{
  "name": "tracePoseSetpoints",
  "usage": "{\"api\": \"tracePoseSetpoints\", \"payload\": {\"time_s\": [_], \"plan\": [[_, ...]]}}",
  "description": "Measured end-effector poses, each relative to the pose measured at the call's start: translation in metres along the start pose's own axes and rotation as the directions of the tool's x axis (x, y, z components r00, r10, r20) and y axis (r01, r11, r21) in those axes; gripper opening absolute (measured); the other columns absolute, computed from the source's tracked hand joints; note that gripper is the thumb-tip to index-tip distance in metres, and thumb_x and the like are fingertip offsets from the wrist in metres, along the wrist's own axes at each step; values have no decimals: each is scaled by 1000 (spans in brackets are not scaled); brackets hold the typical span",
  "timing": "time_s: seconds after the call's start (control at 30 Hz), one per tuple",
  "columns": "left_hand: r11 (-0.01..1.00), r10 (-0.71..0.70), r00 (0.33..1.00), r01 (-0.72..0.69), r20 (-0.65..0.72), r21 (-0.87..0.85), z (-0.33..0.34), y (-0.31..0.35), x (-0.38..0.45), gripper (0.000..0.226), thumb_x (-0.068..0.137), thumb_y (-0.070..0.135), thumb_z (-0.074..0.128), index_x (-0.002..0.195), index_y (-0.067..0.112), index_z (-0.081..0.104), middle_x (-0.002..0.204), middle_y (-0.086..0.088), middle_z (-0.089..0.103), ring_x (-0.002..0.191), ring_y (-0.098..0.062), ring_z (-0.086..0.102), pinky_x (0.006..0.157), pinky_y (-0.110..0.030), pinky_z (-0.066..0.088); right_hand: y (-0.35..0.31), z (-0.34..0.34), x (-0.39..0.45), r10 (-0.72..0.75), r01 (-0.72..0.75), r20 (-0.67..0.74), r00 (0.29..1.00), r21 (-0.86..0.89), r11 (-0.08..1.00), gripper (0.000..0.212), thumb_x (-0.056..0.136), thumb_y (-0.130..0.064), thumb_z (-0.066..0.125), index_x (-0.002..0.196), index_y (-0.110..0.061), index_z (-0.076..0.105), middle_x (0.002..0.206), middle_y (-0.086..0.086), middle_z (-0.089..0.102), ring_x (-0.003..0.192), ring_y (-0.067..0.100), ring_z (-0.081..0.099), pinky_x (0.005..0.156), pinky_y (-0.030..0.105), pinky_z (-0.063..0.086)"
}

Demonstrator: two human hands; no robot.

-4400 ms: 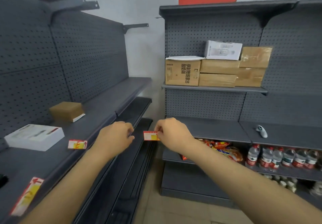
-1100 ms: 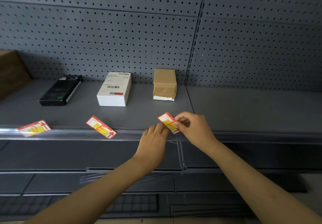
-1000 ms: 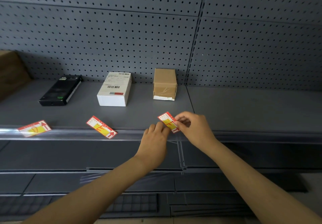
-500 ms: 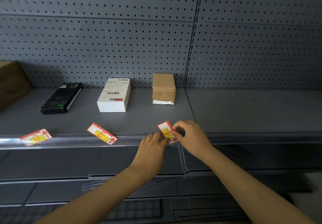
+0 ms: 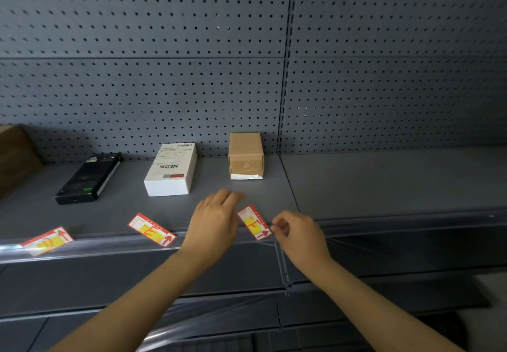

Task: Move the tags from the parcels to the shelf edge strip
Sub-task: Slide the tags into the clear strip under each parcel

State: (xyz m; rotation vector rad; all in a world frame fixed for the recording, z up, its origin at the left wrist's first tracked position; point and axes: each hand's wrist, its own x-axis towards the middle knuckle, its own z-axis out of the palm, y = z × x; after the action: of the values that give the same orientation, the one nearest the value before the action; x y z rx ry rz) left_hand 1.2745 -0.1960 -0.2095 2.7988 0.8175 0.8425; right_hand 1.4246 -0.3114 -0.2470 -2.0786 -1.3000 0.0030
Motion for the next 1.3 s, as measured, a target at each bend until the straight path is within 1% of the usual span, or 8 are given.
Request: {"api": "tracePoseSetpoints", "payload": {"time_s": [0.1,0.23,0.5,0.63,0.77,0.87,0.97,1.3], "plan": [[998,52,998,-51,27,-45,4,0,14,35,86,6,60,120,16,62,112,-7,65,98,-27,62,84,-41,53,-1,10,-4,26,-26,11,1000,1,1000,13,88,-25,66,100,-20,70,95,-2,71,83,13,65,74,34,57],[989,84,991,-71,104,-130,10,0,19,17,87,7,61,98,14,72,94,-7,66,80,-24,65,67,-26,49,-4,17,-3,37,-37,-4,999,10,999,13,87,-27,67,98,-21,69,96,-5,69,84,11,64,72,29,54],[977,129,985,-107,116,-183,7,-11,13,13,84,6,66,89,16,73,89,-1,68,76,-16,65,69,-24,53,-8,23,1,23,-21,-51,998,38,999,7,83,-25,71,86,-19,68,89,-6,66,79,9,58,66,22,48],[983,110,983,-84,149,-166,6,-17,7,14,86,6,64,91,16,73,93,-1,68,81,-14,65,74,-24,53,-11,18,3,-89,88,-18,996,-59,994,3,86,-20,66,84,-18,65,90,-2,63,85,12,55,70,27,48],[987,54,979,-23,196,-159,5,-18,3,17,89,5,59,94,14,72,97,-2,66,87,-15,63,76,-19,49,-13,3,14,-231,256,143,962,-190,948,6,90,-14,59,93,-14,64,97,1,62,90,17,56,73,31,49],[993,13,972,16,234,-121,7,-16,-5,19,92,13,55,102,19,69,105,4,64,93,-11,61,73,-11,37,-11,-1,22,-317,356,185,930,-252,900,6,86,-9,62,85,-13,65,88,3,64,83,22,59,67,35,50],[996,8,975,12,223,-86,10,-17,-10,20,94,17,53,104,22,69,108,5,65,96,-11,61,72,-13,37,-11,1,25,-381,425,197,903,-293,856,8,79,-6,67,76,-13,66,77,3,64,74,22,59,60,34,48],[990,53,966,-84,254,111,21,-22,-21,28,93,22,56,120,23,62,118,0,63,104,-18,60,88,-26,47,-10,16,14,-334,369,168,927,-261,892,7,77,-4,71,75,-11,71,75,4,62,66,21,61,52,35,53]]}}
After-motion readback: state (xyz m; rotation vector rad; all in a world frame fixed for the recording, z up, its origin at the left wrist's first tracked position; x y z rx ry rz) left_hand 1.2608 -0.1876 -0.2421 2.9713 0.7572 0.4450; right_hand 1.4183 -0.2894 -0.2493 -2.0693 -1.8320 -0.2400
